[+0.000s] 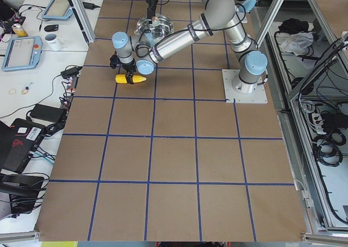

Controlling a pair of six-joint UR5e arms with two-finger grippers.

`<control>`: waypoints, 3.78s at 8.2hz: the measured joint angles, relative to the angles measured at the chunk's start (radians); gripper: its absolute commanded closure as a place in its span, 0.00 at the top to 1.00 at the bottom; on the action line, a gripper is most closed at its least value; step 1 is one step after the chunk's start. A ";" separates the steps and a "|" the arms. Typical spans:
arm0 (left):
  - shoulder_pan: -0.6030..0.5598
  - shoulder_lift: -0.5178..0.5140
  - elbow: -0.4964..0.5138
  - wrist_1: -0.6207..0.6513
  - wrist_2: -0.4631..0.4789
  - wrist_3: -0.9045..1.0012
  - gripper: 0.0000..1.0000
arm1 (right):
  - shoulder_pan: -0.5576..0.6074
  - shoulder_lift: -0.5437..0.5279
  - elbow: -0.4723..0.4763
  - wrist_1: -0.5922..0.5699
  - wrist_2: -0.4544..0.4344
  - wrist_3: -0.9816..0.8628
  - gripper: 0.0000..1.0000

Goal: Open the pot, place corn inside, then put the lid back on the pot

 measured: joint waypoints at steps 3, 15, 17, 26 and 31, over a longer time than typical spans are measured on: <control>0.000 -0.016 0.000 0.008 -0.003 -0.001 0.00 | 0.002 0.003 0.009 0.007 -0.011 0.000 0.86; -0.008 0.208 0.012 -0.099 0.099 -0.115 0.00 | 0.008 0.004 -0.004 0.039 -0.029 -0.010 0.36; -0.009 0.208 0.011 -0.101 0.098 -0.115 0.00 | 0.008 0.003 -0.004 0.039 -0.029 -0.015 0.27; -0.266 0.302 0.013 -0.133 0.074 -0.444 0.00 | -0.221 -0.182 -0.065 0.249 -0.014 -0.338 0.06; -0.494 0.282 0.006 -0.138 -0.096 -0.655 0.00 | -0.569 -0.261 -0.058 0.374 0.000 -0.760 0.02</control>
